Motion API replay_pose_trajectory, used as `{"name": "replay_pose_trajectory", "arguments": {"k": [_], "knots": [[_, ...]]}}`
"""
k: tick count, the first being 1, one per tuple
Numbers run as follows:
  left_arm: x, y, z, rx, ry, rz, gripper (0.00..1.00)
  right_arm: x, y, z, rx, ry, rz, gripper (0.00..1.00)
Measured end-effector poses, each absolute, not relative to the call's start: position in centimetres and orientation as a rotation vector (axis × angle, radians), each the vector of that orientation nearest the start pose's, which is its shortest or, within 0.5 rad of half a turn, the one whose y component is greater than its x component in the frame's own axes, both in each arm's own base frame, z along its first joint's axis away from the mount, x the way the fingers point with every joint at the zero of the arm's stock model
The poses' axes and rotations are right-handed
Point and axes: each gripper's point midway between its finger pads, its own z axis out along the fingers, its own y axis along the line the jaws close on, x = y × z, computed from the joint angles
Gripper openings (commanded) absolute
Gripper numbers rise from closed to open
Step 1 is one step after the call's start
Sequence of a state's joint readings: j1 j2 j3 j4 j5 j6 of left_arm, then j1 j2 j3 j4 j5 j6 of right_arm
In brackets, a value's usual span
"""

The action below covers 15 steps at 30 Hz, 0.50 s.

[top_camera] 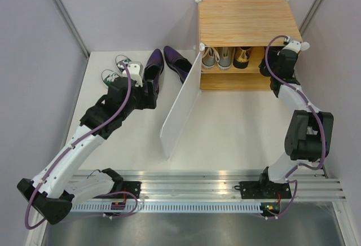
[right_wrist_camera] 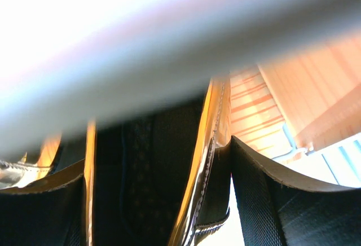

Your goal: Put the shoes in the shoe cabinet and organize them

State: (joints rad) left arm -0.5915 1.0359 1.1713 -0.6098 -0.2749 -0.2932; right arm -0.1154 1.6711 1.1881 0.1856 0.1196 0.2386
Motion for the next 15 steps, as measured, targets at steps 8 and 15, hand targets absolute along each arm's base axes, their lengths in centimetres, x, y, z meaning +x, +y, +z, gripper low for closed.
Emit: {"name": "replay_pose_trajectory", "arguments": {"k": [8, 15], "knots": [[28.58, -15.2, 28.39, 0.144, 2.039, -0.291, 0.85, 51.44, -7.73, 21.15, 0.418, 1.811, -0.055, 0.9], [28.57, -15.29, 28.34, 0.147, 2.041, -0.295, 0.85, 51.55, -8.16, 21.22, 0.422, 1.811, -0.079, 0.93]]}}
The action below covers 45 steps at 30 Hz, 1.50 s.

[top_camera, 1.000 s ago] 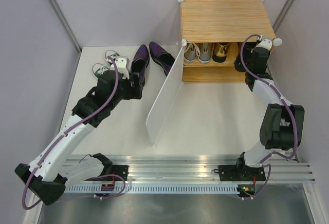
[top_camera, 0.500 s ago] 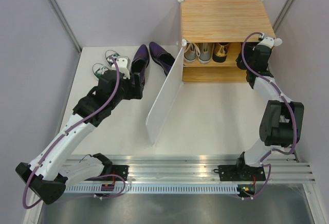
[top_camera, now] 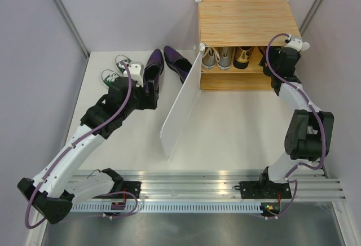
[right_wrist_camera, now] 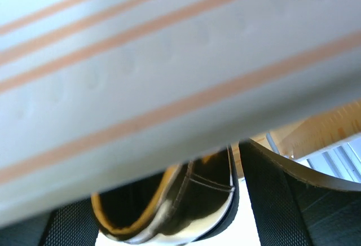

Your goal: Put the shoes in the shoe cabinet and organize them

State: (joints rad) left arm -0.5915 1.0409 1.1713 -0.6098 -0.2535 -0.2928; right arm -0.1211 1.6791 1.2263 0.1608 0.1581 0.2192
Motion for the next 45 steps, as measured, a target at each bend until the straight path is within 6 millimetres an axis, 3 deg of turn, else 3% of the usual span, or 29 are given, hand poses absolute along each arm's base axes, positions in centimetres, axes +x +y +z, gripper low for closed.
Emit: {"name": "replay_pose_trajectory", "arguments": {"k": [9, 15, 17, 23, 26, 30, 34, 36, 37, 40, 45], "knots": [[28.5, -15.4, 28.4, 0.15, 2.041, -0.3, 0.85, 51.4, -8.1, 21.2, 0.421, 1.819, -0.076, 0.93], [28.4, -15.6, 28.3, 0.16, 2.044, -0.314, 0.85, 49.7, -7.8, 21.7, 0.419, 1.847, -0.074, 0.93], [28.4, -15.6, 28.3, 0.161, 2.044, -0.315, 0.85, 49.0, -7.5, 22.7, 0.423, 1.825, -0.055, 0.92], [28.4, -15.7, 28.3, 0.163, 2.044, -0.316, 0.85, 46.9, -6.9, 30.0, 0.42, 1.641, -0.001, 0.92], [28.4, -15.7, 28.3, 0.163, 2.044, -0.316, 0.85, 45.8, -6.7, 31.1, 0.423, 1.605, 0.013, 0.91], [28.4, -15.7, 28.3, 0.163, 2.044, -0.317, 0.85, 44.9, -6.5, 29.2, 0.441, 1.638, 0.02, 0.78], [28.4, -15.7, 28.3, 0.163, 2.044, -0.317, 0.85, 44.0, -6.4, 26.2, 0.473, 1.693, 0.026, 0.41], [28.4, -15.7, 28.3, 0.163, 2.044, -0.317, 0.85, 43.3, -6.3, 24.8, 0.494, 1.718, 0.032, 0.33], [28.4, -15.7, 28.3, 0.164, 2.044, -0.317, 0.85, 42.9, -6.2, 24.2, 0.506, 1.724, 0.037, 0.24], [28.3, -15.8, 28.3, 0.167, 2.045, -0.32, 0.85, 41.9, -6.1, 22.5, 0.532, 1.736, 0.043, 0.15], [28.3, -15.9, 28.3, 0.17, 2.045, -0.324, 0.85, 41.5, -6.3, 20.5, 0.567, 1.758, 0.036, 0.14]]}}
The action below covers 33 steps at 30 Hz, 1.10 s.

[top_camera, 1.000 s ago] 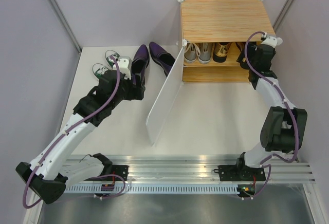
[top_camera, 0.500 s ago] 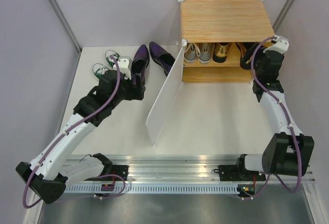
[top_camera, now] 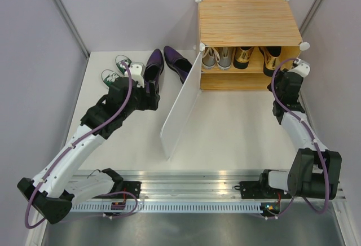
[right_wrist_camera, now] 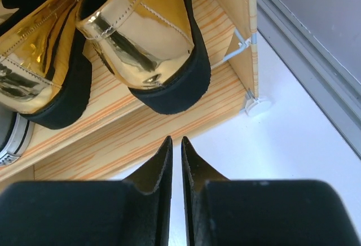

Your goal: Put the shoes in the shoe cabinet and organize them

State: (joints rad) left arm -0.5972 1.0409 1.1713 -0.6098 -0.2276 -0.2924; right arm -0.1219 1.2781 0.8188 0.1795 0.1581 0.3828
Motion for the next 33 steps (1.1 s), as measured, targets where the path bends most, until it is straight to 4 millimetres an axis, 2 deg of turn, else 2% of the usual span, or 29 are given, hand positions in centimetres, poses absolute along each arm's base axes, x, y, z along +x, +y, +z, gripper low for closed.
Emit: {"name": "replay_pose_trajectory", "arguments": {"k": [4, 8, 17, 28, 33], "knots": [[28.3, -15.9, 28.3, 0.172, 2.045, -0.326, 0.85, 42.5, -6.5, 19.8, 0.573, 1.757, 0.036, 0.14], [28.3, -15.9, 28.3, 0.175, 2.044, -0.323, 0.85, 44.5, -6.9, 18.8, 0.584, 1.784, 0.02, 0.13], [28.3, -15.9, 28.3, 0.181, 2.044, -0.32, 0.85, 49.0, -8.4, 19.6, 0.581, 1.782, -0.011, 0.11], [28.3, -15.8, 28.3, 0.185, 2.043, -0.316, 0.85, 49.2, -8.4, 19.1, 0.579, 1.814, -0.01, 0.13], [28.3, -15.8, 28.3, 0.186, 2.043, -0.316, 0.85, 48.7, -8.1, 19.3, 0.578, 1.806, 0.009, 0.23]]}}
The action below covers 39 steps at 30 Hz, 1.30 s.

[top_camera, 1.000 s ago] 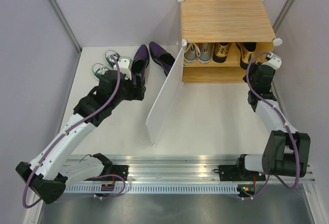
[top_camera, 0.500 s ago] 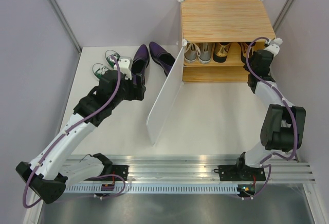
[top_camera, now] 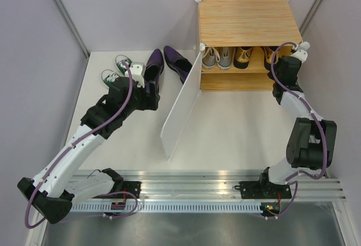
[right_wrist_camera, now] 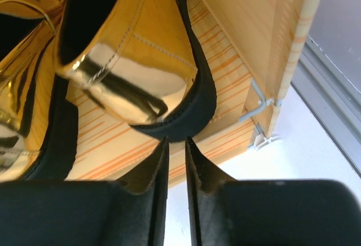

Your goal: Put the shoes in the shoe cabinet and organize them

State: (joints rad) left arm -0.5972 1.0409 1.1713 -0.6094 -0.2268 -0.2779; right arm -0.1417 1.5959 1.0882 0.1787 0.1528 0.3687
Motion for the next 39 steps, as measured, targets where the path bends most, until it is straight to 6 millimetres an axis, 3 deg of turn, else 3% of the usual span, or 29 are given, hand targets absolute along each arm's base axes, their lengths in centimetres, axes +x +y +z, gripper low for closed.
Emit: {"name": "replay_pose_trajectory", "arguments": {"k": [4, 9, 16, 27, 31, 35, 39], "knots": [[28.3, -15.8, 28.3, 0.183, 2.042, -0.312, 0.85, 47.4, -7.6, 20.2, 0.582, 1.787, 0.04, 0.31], [28.4, -15.5, 28.3, 0.174, 2.04, -0.297, 0.85, 44.5, -6.8, 22.1, 0.592, 1.749, 0.078, 0.39], [29.0, -14.3, 28.3, 0.134, 2.017, -0.22, 0.85, 40.2, -4.9, 22.9, 0.592, 1.741, 0.171, 0.42], [30.8, -10.7, 27.6, 0.016, 2.006, -0.039, 0.88, 35.8, 2.8, 20.7, 0.422, 1.85, 0.405, 0.46], [32.6, -7.4, 26.1, -0.099, 2.053, 0.031, 0.88, 35.0, 4.2, 20.4, 0.381, 1.868, 0.449, 0.47], [34.4, -4.6, 23.2, -0.219, 2.139, 0.039, 0.88, 34.2, 5.9, 19.8, 0.335, 1.891, 0.488, 0.48], [35.8, -4.5, 20.2, -0.271, 2.247, -0.018, 0.88, 33.5, 6.8, 19.7, 0.31, 1.892, 0.506, 0.48]]}}
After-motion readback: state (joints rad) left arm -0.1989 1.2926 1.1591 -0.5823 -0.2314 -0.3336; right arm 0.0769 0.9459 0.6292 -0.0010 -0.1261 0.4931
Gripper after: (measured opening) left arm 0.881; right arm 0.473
